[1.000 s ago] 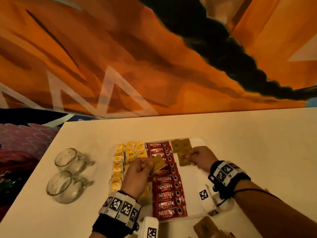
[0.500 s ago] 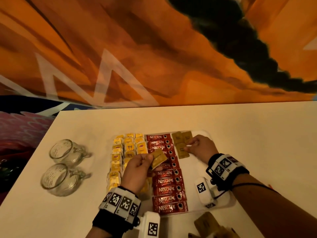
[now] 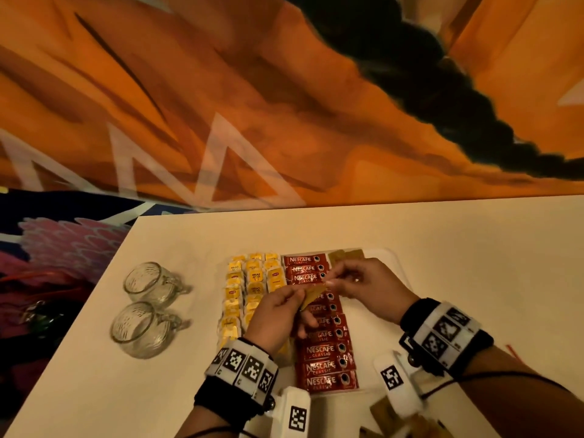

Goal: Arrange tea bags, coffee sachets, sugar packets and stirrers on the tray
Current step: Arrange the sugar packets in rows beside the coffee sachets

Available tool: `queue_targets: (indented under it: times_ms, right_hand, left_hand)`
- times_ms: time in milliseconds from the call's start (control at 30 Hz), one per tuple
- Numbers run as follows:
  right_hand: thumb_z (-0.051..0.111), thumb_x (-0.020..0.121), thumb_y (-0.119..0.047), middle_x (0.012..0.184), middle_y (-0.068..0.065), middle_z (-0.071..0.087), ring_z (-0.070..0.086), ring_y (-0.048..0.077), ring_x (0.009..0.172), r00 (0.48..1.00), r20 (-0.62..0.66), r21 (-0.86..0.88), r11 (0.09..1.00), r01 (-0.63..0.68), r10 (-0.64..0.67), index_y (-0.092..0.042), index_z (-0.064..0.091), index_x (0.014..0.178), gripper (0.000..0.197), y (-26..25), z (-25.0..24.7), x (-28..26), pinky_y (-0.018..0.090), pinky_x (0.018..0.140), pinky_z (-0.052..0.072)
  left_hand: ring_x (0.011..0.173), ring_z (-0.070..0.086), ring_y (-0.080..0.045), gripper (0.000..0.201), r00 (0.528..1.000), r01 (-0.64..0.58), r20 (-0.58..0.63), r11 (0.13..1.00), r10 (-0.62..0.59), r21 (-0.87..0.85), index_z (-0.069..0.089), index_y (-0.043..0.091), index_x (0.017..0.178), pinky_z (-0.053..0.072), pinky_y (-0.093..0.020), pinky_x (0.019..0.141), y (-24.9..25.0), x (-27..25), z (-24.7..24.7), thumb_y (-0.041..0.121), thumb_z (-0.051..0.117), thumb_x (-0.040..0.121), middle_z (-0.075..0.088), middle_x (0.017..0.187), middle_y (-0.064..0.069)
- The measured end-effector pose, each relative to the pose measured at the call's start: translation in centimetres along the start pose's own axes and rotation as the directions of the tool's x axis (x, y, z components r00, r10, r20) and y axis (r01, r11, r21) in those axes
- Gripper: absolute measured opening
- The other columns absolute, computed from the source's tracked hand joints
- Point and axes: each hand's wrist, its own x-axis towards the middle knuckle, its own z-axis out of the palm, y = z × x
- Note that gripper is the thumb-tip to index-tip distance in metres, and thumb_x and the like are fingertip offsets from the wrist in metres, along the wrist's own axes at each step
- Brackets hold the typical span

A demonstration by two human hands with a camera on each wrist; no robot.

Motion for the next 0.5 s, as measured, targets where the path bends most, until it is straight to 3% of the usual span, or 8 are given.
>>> queue_targets:
  times_ms: [133,233,333,400,500]
  right_hand:
    - [0.066,0.088,-0.015,0.095,0.003,0.071,0.066,0.015,0.082,0.994,0.095,0.063,0.996,-0.058,0.052,-0.019,0.067,0.093,0.006,-0.5,-0.7,-0.4,0.026,0.071,0.053]
    - [0.059,0.089,0.0,0.104,-0.004,0.069,0.061,0.013,0.081,0.992,0.128,0.048,0.999,-0.006,0.0,-0.023,0.067,0.103,0.029,-0.7,-0.7,-1.0,0.021,0.07,0.051]
    - [0.067,0.086,-0.006,0.109,-0.01,0.068,0.063,0.014,0.09,0.987,0.151,0.008,0.999,0.053,-0.054,-0.03,0.071,0.103,0.03,-1.0,-0.5,-1.5,0.024,0.083,0.054]
    - [0.073,0.083,-0.016,0.1,-0.007,0.071,0.064,0.014,0.094,0.988,0.144,0.017,0.999,0.048,-0.05,-0.025,0.073,0.096,0.016,-1.4,-0.4,-1.6,0.031,0.089,0.052]
    - [0.071,0.084,-0.018,0.09,-0.002,0.07,0.063,0.007,0.081,0.991,0.134,0.082,0.996,-0.024,0.013,-0.014,0.071,0.09,0.007,-2.5,-0.7,-1.7,0.022,0.074,0.051]
  left_hand:
    - [0.037,0.043,-0.006,0.025,0.999,0.043,0.025,0.999,-0.043,-0.006,0.067,0.008,0.107,0.034,-0.015,0.038,-0.2,-0.9,0.3,0.012,0.044,0.1,0.055,0.05,0.002]
    - [0.042,0.041,-0.008,0.025,0.996,0.094,0.013,0.979,-0.094,-0.179,0.067,0.01,0.108,0.033,-0.017,0.039,0.0,-1.1,0.4,0.014,0.044,0.1,0.049,0.051,0.004]
    - [0.042,0.038,-0.009,0.023,0.99,0.14,0.035,0.928,-0.136,-0.345,0.066,0.008,0.104,0.029,-0.019,0.04,0.3,-1.3,0.3,0.013,0.044,0.099,0.044,0.05,0.003]
    - [0.043,0.041,-0.01,0.023,0.99,0.137,0.055,0.949,-0.126,-0.284,0.065,0.006,0.106,0.032,-0.02,0.041,0.6,-1.7,0.2,0.013,0.044,0.099,0.048,0.051,0.001]
    - [0.061,0.062,-0.015,0.027,0.998,0.065,0.021,0.998,-0.066,0.009,0.068,0.015,0.106,0.048,-0.027,0.055,0.7,-2.1,0.1,0.024,0.043,0.1,0.07,0.07,-0.002]
